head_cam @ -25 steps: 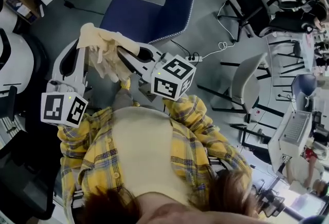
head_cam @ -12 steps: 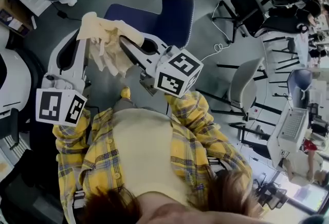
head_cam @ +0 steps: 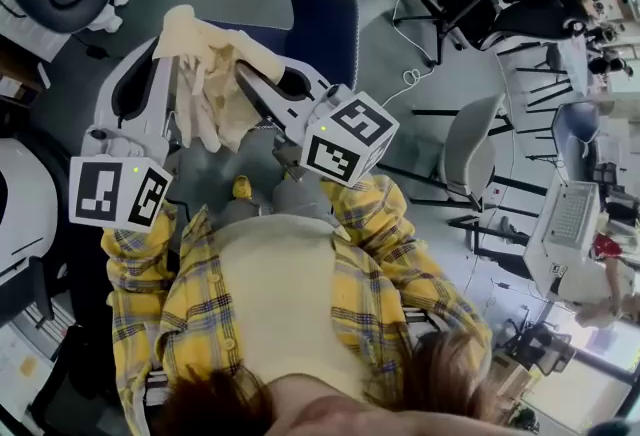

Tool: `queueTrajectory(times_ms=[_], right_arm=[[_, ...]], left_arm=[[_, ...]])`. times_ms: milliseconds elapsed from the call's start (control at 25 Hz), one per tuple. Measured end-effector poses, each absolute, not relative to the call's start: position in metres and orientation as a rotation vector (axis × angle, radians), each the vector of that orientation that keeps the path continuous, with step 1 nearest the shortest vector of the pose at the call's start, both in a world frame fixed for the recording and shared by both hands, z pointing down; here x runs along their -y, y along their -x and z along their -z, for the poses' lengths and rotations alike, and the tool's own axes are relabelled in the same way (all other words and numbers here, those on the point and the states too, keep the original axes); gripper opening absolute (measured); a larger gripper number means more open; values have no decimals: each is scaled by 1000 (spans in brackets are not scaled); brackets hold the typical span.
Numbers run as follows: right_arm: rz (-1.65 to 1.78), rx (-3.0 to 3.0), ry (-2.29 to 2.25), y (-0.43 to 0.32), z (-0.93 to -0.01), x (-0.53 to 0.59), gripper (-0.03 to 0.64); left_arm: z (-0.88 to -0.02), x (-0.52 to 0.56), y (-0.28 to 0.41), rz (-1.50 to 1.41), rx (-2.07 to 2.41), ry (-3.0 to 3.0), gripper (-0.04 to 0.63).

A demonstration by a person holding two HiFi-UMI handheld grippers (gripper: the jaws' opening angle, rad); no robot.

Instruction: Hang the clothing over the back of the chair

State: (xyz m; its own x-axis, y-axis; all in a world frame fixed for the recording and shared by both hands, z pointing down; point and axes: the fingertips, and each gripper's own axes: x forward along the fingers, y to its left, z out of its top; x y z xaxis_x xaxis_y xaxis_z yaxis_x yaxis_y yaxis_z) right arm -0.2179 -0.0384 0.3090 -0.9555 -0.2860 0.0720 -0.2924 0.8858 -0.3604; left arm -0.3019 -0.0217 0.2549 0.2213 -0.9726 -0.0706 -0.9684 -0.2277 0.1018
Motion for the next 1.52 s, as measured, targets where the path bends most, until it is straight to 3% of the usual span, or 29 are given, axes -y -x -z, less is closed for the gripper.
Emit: queueTrajectory(times_ms=[440, 1120, 1520], right_arm=[[-581, 3051, -534, 177, -314, 96, 29], [-676, 3068, -755, 27, -298, 223, 29], [-674, 2991, -1056, -37, -311, 247, 29]], left_arm=[[-258, 87, 264, 169, 1894, -2457, 20], [-242, 232, 113, 93, 1679, -2620, 20], [-246, 263, 52, 86, 1463, -2758, 20]])
